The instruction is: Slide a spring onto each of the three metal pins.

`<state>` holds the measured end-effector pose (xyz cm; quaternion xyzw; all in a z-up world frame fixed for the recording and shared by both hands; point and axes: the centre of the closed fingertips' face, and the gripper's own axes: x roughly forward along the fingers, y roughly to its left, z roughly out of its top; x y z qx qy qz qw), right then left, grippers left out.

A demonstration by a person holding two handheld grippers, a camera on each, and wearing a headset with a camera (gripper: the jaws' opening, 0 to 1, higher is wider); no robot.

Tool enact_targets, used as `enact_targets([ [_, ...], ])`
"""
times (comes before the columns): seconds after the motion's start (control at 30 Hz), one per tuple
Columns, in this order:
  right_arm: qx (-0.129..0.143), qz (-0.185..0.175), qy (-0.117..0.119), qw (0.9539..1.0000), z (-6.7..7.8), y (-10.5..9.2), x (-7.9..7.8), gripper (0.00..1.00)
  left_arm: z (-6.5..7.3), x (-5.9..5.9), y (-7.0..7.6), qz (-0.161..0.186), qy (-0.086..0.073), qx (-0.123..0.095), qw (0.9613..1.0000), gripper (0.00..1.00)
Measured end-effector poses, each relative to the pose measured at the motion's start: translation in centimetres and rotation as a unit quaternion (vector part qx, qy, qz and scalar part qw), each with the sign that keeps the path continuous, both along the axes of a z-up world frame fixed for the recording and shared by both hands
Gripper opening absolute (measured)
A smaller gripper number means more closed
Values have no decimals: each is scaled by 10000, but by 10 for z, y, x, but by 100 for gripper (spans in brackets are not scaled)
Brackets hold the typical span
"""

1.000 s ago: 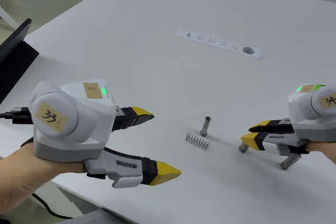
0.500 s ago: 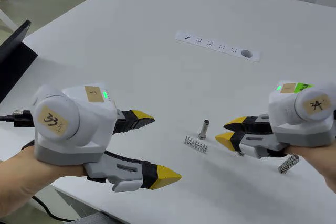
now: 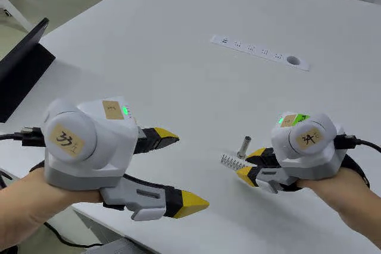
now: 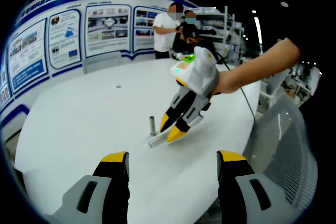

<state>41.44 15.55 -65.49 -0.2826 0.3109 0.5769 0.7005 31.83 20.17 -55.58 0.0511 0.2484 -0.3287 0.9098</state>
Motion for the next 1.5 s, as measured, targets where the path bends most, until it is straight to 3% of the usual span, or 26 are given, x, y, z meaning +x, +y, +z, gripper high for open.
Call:
enact_targets([
  [0.13, -175, -120, 137, 9997, -10, -3, 3, 19, 0, 1, 9, 95, -2, -27, 10000, 69],
  [0.23, -147, -314, 360, 9987, -12, -5, 1, 19, -1, 0, 13, 132, 12, -34, 9999, 69],
  [0.3, -81, -312, 391, 9987, -13, -2, 4, 18, -2, 0, 13, 147, 22, -55, 9999, 69],
  [0.6, -127, -99, 261, 9995, -11, -1, 1, 11, 1, 2, 5, 77, 6, -59, 10000, 68],
  [0.77, -163, -16, 298, 9994, -8, -5, -5, 10, 14, 5, -3, 63, -87, -254, 9996, 66],
  [0.93, 168, 150, 342, 9992, 23, -5, -16, 10, 13, 6, -10, -40, -75, -187, 9998, 63],
  [1.03, 385, 464, 315, 9977, 48, -7, -26, 10, 11, 7, -17, -123, -53, -146, 9998, 62],
  [1.23, 334, 1187, -39, 9924, 90, -24, -50, 10, 13, 11, -38, -368, -89, -103, 9992, 59],
  [1.3, 421, 1242, -10, 9914, 102, -28, -58, 10, 14, 13, -46, -443, -131, -117, 9989, 56],
  [1.37, 478, 1265, 21, 9908, 108, -30, -64, 10, 14, 14, -53, -506, -132, -144, 9985, 54],
  [1.5, 400, 1453, -153, 9885, 114, -35, -71, 10, 16, 12, -66, -715, -155, -68, 9973, 52],
])
